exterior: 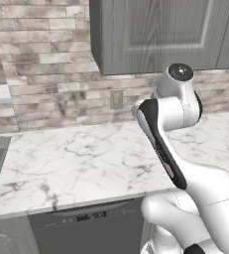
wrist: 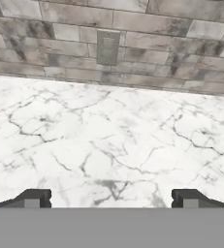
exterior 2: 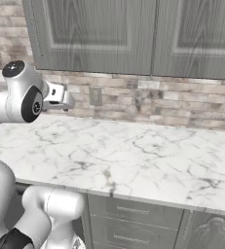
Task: Open the cabinet, pick the kettle from the cabinet, and place it in the sink.
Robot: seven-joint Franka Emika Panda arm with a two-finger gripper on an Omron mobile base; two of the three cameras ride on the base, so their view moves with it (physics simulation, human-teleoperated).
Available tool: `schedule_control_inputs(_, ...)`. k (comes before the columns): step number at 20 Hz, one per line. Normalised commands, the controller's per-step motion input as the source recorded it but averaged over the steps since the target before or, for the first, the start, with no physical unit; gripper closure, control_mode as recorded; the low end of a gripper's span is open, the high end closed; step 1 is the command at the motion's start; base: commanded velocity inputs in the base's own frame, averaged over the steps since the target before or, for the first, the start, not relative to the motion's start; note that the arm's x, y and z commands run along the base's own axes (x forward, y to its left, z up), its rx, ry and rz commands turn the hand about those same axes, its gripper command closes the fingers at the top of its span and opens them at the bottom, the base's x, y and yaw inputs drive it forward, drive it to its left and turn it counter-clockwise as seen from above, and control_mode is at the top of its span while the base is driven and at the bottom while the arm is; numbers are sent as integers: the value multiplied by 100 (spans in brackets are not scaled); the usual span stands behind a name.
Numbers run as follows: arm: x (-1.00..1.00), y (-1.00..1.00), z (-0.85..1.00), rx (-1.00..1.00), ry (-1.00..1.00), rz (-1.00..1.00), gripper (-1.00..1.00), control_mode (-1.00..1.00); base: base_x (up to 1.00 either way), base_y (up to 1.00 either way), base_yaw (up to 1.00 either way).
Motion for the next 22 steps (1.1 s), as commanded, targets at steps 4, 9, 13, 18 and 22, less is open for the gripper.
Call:
schedule_control_inputs(4,-12,18,38,-1,-12,-2,-100,-100,0,0,0)
schedule_control_inputs(9,-4,23,37,0,-6,0,-100,-100,0,0,0)
schedule_control_inputs(13,0,23,27,0,-3,0,-100,-100,0,0,0)
schedule_control_inputs(18,0,21,29,-6,-3,3,-100,-100,0,0,0)
schedule_control_inputs(22,0,18,28,-2,-11,8,-100,-100,0,0,0)
